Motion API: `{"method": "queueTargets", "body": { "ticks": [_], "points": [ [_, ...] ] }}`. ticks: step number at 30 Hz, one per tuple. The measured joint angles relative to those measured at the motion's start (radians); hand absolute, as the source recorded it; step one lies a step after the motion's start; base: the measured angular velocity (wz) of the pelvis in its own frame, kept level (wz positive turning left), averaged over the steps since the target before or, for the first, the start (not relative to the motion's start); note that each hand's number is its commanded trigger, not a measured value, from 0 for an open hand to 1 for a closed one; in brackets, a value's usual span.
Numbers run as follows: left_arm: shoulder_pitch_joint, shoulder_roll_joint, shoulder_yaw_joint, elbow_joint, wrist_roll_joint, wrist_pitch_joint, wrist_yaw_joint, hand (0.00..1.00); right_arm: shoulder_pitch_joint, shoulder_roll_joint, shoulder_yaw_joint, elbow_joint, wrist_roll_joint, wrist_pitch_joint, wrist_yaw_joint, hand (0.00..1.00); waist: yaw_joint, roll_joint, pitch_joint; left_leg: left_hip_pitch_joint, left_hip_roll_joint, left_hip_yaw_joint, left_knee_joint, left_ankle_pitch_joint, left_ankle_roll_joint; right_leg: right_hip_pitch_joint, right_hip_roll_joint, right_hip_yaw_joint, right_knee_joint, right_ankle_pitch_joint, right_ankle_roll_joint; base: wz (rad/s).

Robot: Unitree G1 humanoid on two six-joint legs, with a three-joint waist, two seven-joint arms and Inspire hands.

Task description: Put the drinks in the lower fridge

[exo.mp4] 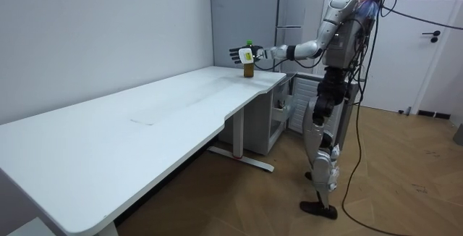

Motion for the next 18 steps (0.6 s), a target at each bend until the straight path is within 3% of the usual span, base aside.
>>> {"method": "queueTargets", "body": {
  "ticks": [6, 9, 18],
  "points": [
    [-0.002, 0.004, -0.002, 0.000, 0.001, 0.000, -0.018, 1.00, -0.006, 0.000, 0.009, 0.000, -0.005, 0.009, -0.001, 0.00, 0.001, -0.007, 0.0021, -0.005, 0.000, 0.009, 0.000, 0.000, 0.000, -0.013, 0.001, 0.009, 0.006, 0.000, 0.000, -0.05],
    [-0.002, 0.012, -0.006, 0.001, 0.000, 0.018, -0.016, 1.00, -0.006, 0.000, 0.018, 0.000, -0.005, 0.009, -0.005, 0.00, 0.002, -0.009, 0.0030, -0.007, 0.000, 0.010, 0.001, 0.000, 0.000, -0.017, 0.001, 0.009, 0.006, 0.000, 0.000, 0.00],
    [-0.002, 0.024, -0.037, 0.001, 0.022, 0.037, -0.020, 1.00, -0.010, -0.005, 0.038, -0.008, -0.006, 0.006, -0.005, 0.00, 0.000, -0.004, -0.0009, -0.016, 0.004, 0.010, 0.000, 0.000, 0.000, -0.024, 0.004, 0.011, 0.005, 0.002, -0.003, 0.00]
  ]
}}
